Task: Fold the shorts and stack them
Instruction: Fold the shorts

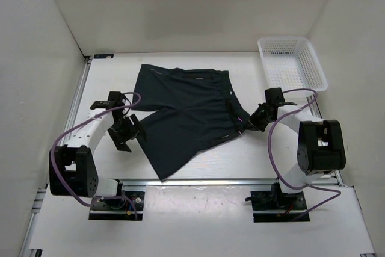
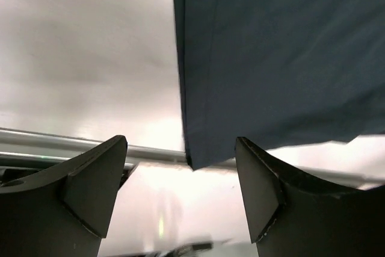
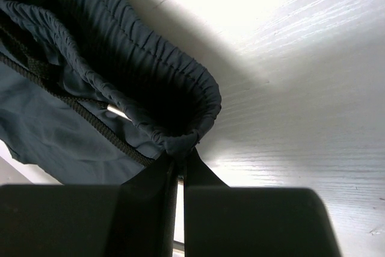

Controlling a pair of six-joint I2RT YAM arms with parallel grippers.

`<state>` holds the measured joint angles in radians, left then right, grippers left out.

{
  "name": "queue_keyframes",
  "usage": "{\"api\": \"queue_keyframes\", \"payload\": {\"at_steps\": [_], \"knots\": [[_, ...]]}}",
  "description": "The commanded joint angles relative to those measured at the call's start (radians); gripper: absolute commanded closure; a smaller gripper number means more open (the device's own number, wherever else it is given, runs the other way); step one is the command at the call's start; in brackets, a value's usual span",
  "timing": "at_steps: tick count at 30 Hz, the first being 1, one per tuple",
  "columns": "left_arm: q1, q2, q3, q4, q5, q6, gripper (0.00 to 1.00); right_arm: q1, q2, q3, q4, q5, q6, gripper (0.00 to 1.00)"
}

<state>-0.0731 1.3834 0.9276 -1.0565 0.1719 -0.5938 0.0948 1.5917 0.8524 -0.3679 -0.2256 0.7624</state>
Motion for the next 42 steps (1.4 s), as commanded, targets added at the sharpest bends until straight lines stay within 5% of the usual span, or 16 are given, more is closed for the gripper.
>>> {"api": "queue_keyframes", "payload": {"at_steps": [1, 5, 9, 13, 14, 16, 27, 29, 30, 35, 38, 42], "knots": [[0.009, -0.052, -0.004, 0.116, -0.055, -0.081, 0.17, 0.002, -0.039, -0.021, -0.011, -0.026, -0.017, 1.0], [0.009, 0.107, -0.004, 0.193, -0.066, -0.103, 0.2, 0.002, -0.061, -0.03, -0.011, -0.035, -0.028, 1.0], [0.009, 0.253, 0.054, 0.22, -0.084, -0.093, 0.33, 0.002, -0.079, -0.05, -0.011, -0.035, -0.037, 1.0], [0.009, 0.341, 0.111, 0.23, -0.115, -0.093, 0.58, 0.002, -0.088, -0.07, -0.002, -0.035, -0.037, 1.0], [0.009, 0.354, 0.12, 0.23, -0.126, -0.093, 0.74, 0.002, -0.098, -0.07, -0.002, -0.035, -0.037, 1.0], [0.009, 0.391, 0.135, 0.23, -0.126, -0.093, 0.9, 0.002, -0.098, -0.079, -0.002, -0.026, -0.037, 1.0], [0.041, 0.571, 0.46, 0.12, -0.251, -0.043, 0.9, 0.002, -0.118, -0.079, -0.002, -0.044, -0.015, 1.0], [0.041, 0.571, 0.49, 0.093, -0.265, -0.043, 0.8, 0.002, -0.118, -0.088, 0.007, -0.044, -0.005, 0.98], [0.041, 0.562, 0.49, 0.093, -0.265, -0.031, 0.67, 0.012, -0.118, -0.088, 0.007, -0.044, 0.008, 0.95], [0.041, 0.438, 0.439, 0.058, -0.252, 0.006, 0.08, 0.068, -0.118, -0.088, 0.03, -0.032, 0.055, 0.36], [0.041, 0.303, 0.364, 0.044, -0.216, 0.015, 0.0, 0.082, -0.118, -0.076, 0.03, -0.001, 0.068, 0.21], [-0.01, 0.102, 0.219, 0.004, -0.16, -0.012, 0.0, 0.082, -0.118, -0.076, 0.03, 0.049, 0.068, 0.19]]}}
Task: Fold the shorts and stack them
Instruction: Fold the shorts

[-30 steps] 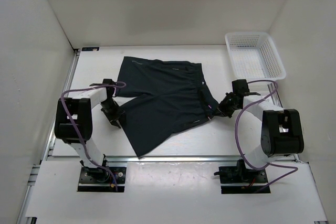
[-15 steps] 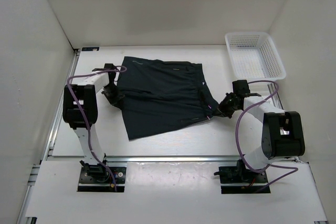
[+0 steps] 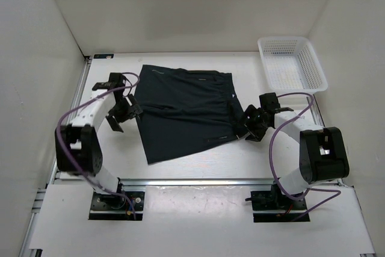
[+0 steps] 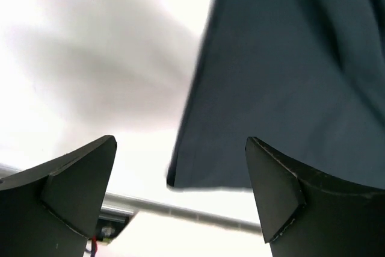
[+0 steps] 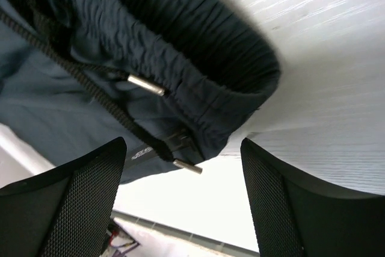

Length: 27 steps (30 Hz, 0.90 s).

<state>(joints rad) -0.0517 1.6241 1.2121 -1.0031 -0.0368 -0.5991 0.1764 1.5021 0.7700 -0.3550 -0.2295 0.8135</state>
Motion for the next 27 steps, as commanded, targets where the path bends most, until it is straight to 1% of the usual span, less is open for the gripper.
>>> {"api": "queue_keyframes", "payload": {"at_steps": [1, 2, 3, 5, 9, 11, 12, 18, 19, 21, 26, 27], "knots": [[-0.054, -0.168, -0.103, -0.049, 0.069, -0.016, 0.0, 0.0, -0.037, 0.006, 0.017, 0.062, 0.016, 0.18], [-0.068, -0.193, -0.174, -0.049, 0.113, -0.036, 0.0, 0.0, -0.037, -0.003, 0.017, 0.062, 0.016, 0.17], [-0.083, -0.217, -0.209, -0.049, 0.135, -0.05, 0.0, 0.0, -0.046, -0.015, 0.017, 0.079, 0.016, 0.15], [-0.147, -0.277, -0.294, -0.049, 0.188, -0.103, 0.02, -0.009, -0.057, -0.024, 0.017, 0.091, 0.026, 0.15], [-0.27, -0.354, -0.384, -0.023, 0.248, -0.218, 0.04, -0.018, -0.086, -0.057, 0.017, 0.101, 0.026, 0.15], [-0.315, -0.354, -0.404, 0.006, 0.258, -0.246, 0.04, -0.018, -0.095, -0.057, 0.017, 0.101, 0.026, 0.15], [-0.315, -0.342, -0.417, 0.017, 0.249, -0.246, 0.02, -0.018, -0.095, -0.057, 0.017, 0.101, 0.026, 0.15], [-0.326, -0.219, -0.428, 0.09, 0.198, -0.255, 0.03, -0.018, -0.105, -0.066, 0.017, 0.101, 0.026, 0.18], [-0.326, -0.204, -0.428, 0.099, 0.181, -0.266, 0.07, -0.018, -0.114, -0.066, 0.008, 0.101, 0.026, 0.19], [-0.326, -0.168, -0.437, 0.121, 0.163, -0.277, 0.09, -0.018, -0.123, -0.066, 0.008, 0.101, 0.016, 0.19], [-0.326, -0.133, -0.457, 0.172, 0.163, -0.298, 0.19, -0.037, -0.132, -0.087, -0.001, 0.091, 0.006, 0.19], [-0.326, -0.121, -0.468, 0.172, 0.153, -0.298, 0.28, -0.037, -0.132, -0.087, -0.001, 0.091, 0.006, 0.19]]}}
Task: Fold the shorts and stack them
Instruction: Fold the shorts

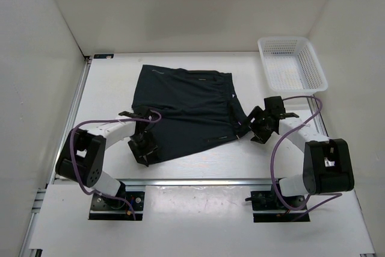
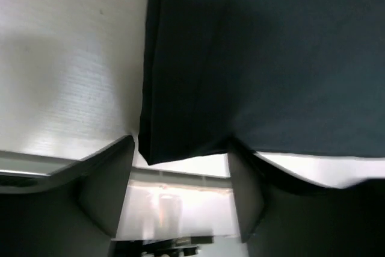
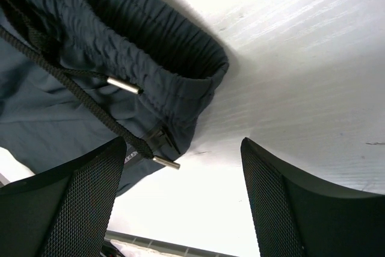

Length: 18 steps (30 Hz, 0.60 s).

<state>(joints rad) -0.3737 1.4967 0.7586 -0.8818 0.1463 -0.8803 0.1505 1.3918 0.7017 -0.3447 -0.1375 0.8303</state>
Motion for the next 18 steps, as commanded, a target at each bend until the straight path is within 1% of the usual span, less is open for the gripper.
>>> {"api": "queue_keyframes", "payload": {"at_steps": [1, 2, 3, 5, 7, 8, 11, 12, 14, 15, 17, 18], "knots": [[-0.004, 0.007, -0.015, 0.05, -0.03, -0.026, 0.35, -0.011, -0.022, -0.019, -0.011, -0.001, -0.011, 0.19], [-0.004, 0.007, -0.015, 0.05, -0.03, -0.026, 0.43, -0.011, -0.022, -0.019, -0.011, -0.01, -0.011, 0.2], [-0.004, 0.007, -0.024, 0.05, -0.039, -0.026, 0.62, -0.02, -0.022, -0.028, -0.011, -0.01, -0.011, 0.2], [-0.004, -0.006, -0.024, 0.05, -0.039, -0.026, 0.78, -0.02, -0.022, -0.028, -0.001, -0.019, -0.011, 0.21], [-0.004, -0.044, -0.024, 0.05, -0.039, -0.026, 0.88, -0.029, -0.013, -0.039, 0.018, -0.034, -0.011, 0.23], [-0.004, -0.056, -0.024, 0.05, -0.039, -0.026, 0.9, -0.029, -0.001, -0.039, 0.018, -0.048, -0.02, 0.27], [-0.004, -0.09, -0.015, 0.029, -0.039, -0.026, 0.9, -0.029, 0.027, -0.039, 0.041, -0.069, -0.02, 0.33], [-0.004, -0.09, -0.015, 0.029, -0.039, -0.026, 0.9, -0.029, 0.036, -0.039, 0.064, -0.079, -0.02, 0.4], [-0.004, -0.099, -0.005, 0.018, -0.039, -0.026, 0.9, -0.029, 0.053, -0.027, 0.073, -0.103, -0.02, 0.47], [-0.004, -0.099, -0.005, 0.018, -0.039, -0.026, 0.9, -0.029, 0.068, -0.016, 0.084, -0.115, -0.02, 0.56], [-0.004, -0.099, 0.005, 0.008, -0.048, -0.026, 0.9, -0.029, 0.081, -0.002, 0.084, -0.116, -0.02, 0.69], [-0.004, -0.099, 0.014, 0.007, -0.048, -0.026, 0.9, -0.029, 0.081, 0.007, 0.084, -0.116, -0.02, 0.85]]}}
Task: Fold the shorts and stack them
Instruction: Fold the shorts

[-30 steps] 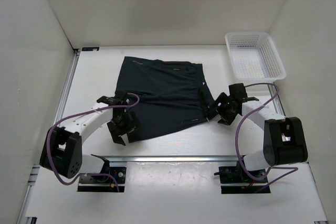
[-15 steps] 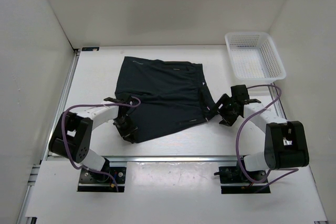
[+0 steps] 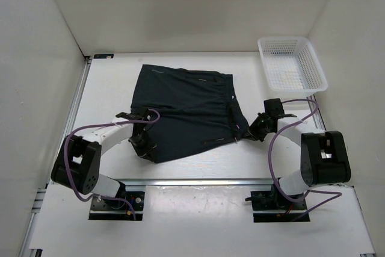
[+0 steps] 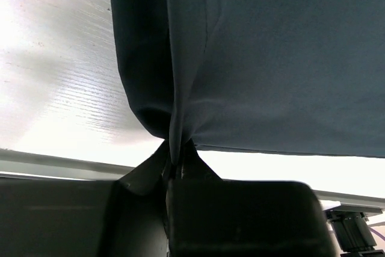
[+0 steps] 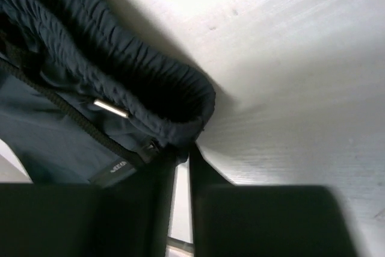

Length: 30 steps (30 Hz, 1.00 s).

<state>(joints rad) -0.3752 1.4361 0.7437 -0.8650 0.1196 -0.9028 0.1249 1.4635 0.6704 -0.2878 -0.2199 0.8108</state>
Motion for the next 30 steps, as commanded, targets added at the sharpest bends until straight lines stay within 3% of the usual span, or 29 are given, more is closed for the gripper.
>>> {"api": "queue_keyframes", "payload": {"at_steps": [1, 3, 14, 19, 23, 30], "knots": [[-0.002, -0.051, 0.029, -0.025, -0.021, -0.004, 0.9, -0.004, 0.009, 0.038, 0.027, -0.033, -0.001, 0.91], [-0.002, -0.08, 0.039, -0.055, -0.031, -0.004, 0.9, -0.004, -0.011, 0.038, -0.008, -0.006, -0.012, 1.0], [-0.027, -0.446, 0.025, -0.262, -0.029, -0.085, 0.9, -0.004, -0.386, -0.064, -0.283, 0.079, -0.076, 1.0], [-0.039, -0.514, 0.168, -0.361, -0.075, -0.099, 0.9, -0.004, -0.606, -0.043, -0.477, 0.129, -0.076, 1.0], [-0.03, -0.422, 0.375, -0.39, -0.188, -0.046, 0.9, -0.004, -0.647, 0.044, -0.537, 0.177, -0.085, 1.0], [0.059, -0.053, 0.777, -0.359, -0.313, 0.118, 0.9, -0.004, -0.43, 0.282, -0.458, 0.223, -0.116, 1.0]]}}
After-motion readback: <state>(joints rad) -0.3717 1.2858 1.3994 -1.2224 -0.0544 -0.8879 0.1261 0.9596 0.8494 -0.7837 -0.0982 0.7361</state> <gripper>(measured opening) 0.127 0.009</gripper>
